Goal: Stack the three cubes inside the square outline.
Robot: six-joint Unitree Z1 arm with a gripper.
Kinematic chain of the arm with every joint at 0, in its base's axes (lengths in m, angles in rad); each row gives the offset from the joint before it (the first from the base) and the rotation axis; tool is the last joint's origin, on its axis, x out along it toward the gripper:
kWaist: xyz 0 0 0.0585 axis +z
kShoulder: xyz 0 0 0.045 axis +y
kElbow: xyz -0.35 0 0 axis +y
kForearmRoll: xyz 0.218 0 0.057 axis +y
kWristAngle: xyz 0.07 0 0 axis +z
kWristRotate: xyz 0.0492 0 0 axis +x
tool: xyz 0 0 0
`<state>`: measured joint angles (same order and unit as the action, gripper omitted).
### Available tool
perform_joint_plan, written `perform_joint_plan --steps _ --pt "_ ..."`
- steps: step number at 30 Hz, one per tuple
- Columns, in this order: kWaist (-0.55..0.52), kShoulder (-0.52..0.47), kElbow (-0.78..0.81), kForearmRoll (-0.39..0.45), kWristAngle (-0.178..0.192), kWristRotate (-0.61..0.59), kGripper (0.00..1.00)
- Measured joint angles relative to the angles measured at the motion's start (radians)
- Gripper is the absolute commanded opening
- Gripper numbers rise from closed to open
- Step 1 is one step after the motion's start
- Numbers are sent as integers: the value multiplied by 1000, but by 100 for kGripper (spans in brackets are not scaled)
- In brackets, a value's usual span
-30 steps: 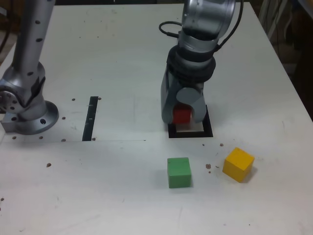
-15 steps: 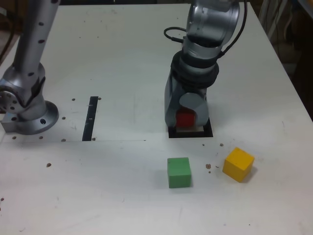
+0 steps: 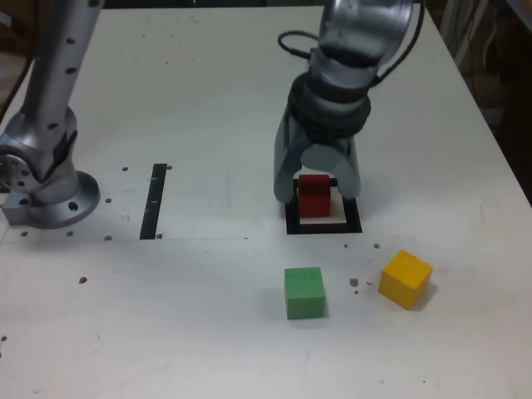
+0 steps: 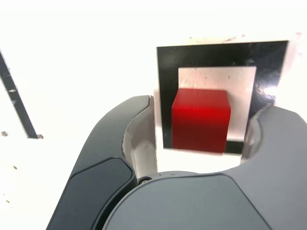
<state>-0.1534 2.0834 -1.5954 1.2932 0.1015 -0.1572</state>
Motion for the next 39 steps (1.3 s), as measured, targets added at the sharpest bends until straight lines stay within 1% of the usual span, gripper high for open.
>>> perform_joint_plan --steps 4,9,11,14,16,18,21,27,30,35,39 --pt "-30 -36 -41 59 13 -5 99" --pt "-91 -40 -157 139 54 3 99" --pt "-115 -37 -199 165 60 7 99" --pt "-164 21 -295 253 83 31 99" --pt "-198 73 -359 290 84 47 99" --pt "-217 104 -418 304 83 61 99" --pt "-223 111 -502 310 76 69 99" --pt "-237 118 -519 311 58 77 99" --pt "-244 140 -550 311 42 109 99" --pt "-251 208 -616 311 6 179 99" --pt "-263 277 -672 310 0 206 98"
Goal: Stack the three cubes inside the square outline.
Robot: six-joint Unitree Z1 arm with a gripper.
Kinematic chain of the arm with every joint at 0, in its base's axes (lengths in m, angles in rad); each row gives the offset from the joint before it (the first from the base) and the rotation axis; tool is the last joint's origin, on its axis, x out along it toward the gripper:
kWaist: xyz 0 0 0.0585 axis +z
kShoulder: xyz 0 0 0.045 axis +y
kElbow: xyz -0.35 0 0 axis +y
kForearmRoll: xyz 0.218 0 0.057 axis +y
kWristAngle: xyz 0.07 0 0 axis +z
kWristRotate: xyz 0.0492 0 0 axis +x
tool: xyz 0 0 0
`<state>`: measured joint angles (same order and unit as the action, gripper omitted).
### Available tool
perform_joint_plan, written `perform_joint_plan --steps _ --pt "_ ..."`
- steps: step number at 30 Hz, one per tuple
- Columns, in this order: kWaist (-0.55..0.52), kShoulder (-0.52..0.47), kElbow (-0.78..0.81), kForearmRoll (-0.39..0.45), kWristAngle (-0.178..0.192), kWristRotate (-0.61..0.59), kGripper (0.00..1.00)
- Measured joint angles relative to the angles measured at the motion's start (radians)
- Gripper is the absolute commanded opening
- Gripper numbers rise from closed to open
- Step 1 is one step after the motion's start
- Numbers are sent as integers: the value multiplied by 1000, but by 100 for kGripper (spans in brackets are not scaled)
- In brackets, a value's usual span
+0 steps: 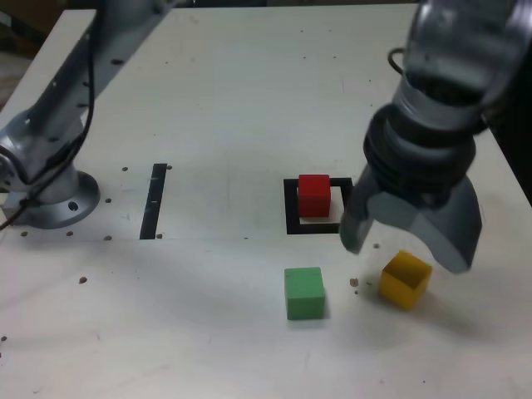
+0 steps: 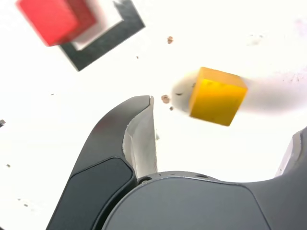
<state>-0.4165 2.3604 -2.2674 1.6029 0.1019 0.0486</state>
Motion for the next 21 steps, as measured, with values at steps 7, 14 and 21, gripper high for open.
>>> perform_joint_plan --steps 7,14,21 --pt "-2 43 -33 2 15 31 92" --pt "-1 93 -38 8 -2 30 74" --pt "-1 133 -47 7 -22 20 69"
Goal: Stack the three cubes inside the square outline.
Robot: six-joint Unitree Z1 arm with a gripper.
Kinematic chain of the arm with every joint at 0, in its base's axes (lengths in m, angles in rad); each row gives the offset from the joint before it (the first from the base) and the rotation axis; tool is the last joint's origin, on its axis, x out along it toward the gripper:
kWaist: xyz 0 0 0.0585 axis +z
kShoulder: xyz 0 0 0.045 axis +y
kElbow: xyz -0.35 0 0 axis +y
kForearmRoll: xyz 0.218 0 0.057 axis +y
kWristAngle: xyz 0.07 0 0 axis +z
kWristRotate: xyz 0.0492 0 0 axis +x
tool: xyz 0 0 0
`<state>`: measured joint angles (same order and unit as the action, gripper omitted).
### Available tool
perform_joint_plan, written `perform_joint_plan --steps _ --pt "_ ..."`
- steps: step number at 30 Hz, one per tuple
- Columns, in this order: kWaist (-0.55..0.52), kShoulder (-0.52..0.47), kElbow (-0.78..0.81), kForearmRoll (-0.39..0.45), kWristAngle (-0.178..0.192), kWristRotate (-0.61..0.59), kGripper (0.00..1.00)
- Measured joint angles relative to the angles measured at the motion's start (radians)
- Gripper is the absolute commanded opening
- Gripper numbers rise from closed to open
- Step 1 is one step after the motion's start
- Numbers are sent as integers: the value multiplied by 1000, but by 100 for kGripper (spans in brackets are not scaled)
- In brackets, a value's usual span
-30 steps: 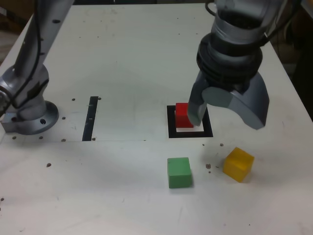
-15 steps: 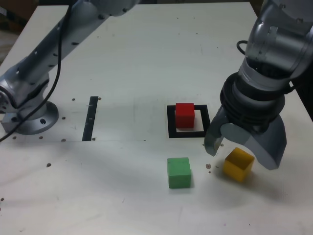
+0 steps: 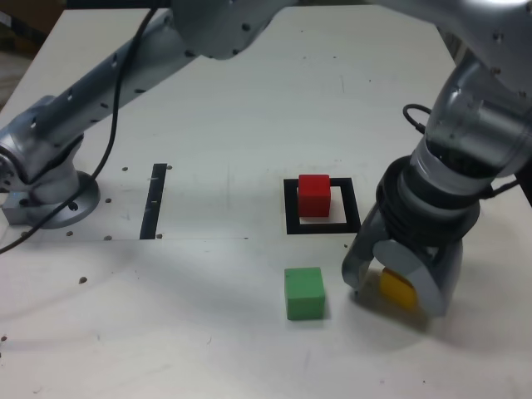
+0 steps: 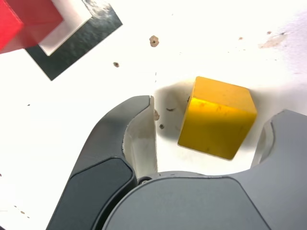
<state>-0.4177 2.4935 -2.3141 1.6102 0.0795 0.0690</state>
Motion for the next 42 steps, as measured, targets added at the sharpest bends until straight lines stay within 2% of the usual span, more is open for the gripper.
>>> perform_joint_plan --steps 6,9,15,22,29,33,37,42 --pt "0 21 -12 -7 -3 0 69" --pt "0 24 -18 -8 4 0 64" --pt "0 25 -34 -8 25 0 43" --pt "1 26 -57 -9 8 6 17" --pt "12 35 -75 -8 -24 23 13" --pt "13 37 -90 -3 -25 36 11" --pt "13 18 -79 8 0 44 11" --pt "29 -92 41 12 49 37 9"
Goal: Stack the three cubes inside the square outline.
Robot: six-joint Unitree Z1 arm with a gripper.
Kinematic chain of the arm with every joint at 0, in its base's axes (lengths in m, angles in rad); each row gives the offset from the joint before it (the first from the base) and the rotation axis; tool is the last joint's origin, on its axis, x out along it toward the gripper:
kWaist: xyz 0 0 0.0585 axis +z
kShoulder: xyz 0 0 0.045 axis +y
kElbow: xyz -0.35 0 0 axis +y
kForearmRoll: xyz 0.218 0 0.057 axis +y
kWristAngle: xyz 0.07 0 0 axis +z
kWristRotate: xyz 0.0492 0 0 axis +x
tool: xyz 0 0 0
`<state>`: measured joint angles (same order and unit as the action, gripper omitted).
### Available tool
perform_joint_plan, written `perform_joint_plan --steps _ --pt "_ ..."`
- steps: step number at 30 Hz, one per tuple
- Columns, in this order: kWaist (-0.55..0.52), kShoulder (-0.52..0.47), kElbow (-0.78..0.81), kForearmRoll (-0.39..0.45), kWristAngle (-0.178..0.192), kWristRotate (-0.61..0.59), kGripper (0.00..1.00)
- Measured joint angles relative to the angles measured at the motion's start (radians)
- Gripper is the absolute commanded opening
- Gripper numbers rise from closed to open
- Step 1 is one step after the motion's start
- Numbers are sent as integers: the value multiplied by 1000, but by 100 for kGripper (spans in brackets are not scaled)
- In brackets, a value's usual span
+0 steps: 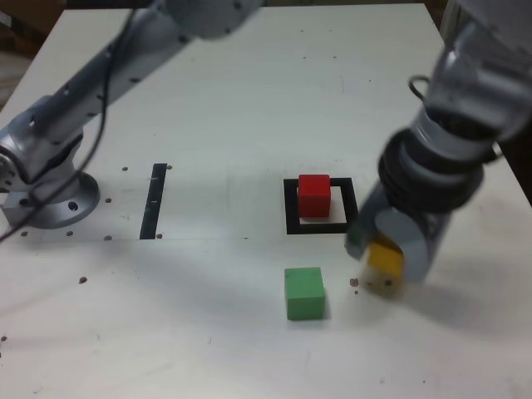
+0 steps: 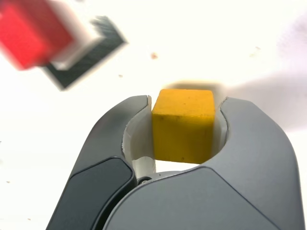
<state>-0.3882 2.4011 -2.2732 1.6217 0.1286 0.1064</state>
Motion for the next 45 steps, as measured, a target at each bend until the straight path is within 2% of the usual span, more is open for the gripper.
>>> perform_joint_plan --steps 4,9,17,20,27,45 --pt "41 -97 141 0 23 -38 8" --pt "83 -215 292 -4 34 -93 8" --pt "151 -408 433 -30 30 -148 8" --pt "170 -460 478 -53 13 -208 8" --pt "226 -449 585 -155 -41 -301 8" --pt "250 -376 619 -249 -73 -269 8"
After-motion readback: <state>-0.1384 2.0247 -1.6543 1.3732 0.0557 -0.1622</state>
